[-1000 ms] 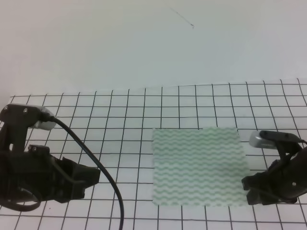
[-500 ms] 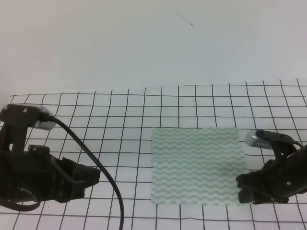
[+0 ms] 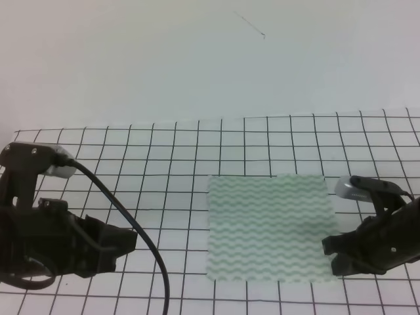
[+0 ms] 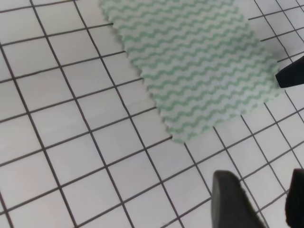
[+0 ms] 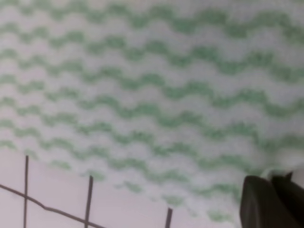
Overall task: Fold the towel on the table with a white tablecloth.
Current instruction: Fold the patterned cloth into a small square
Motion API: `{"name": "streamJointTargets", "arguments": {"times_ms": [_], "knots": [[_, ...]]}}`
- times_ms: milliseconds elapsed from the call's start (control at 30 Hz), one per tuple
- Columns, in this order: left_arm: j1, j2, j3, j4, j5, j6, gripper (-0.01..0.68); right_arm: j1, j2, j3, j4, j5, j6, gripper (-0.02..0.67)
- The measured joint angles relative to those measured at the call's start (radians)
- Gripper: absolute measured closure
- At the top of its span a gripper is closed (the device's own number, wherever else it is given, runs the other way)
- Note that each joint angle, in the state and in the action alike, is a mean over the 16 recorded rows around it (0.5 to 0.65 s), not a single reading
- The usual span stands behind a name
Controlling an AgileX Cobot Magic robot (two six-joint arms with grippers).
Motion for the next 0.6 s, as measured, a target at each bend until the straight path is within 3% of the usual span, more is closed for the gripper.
{"name": "streamJointTargets", "arguments": {"times_ms": [200, 600], "knots": [[0.000, 0.000, 0.000, 0.000, -0.009, 0.000, 0.425, -0.001, 0.004, -0.041, 0.012, -0.003, -0.009, 0.635], [0.000, 0.000, 0.000, 0.009, 0.003, 0.000, 0.425, -0.035, 0.090, -0.241, 0.020, 0.026, -0.006, 0.644]]}}
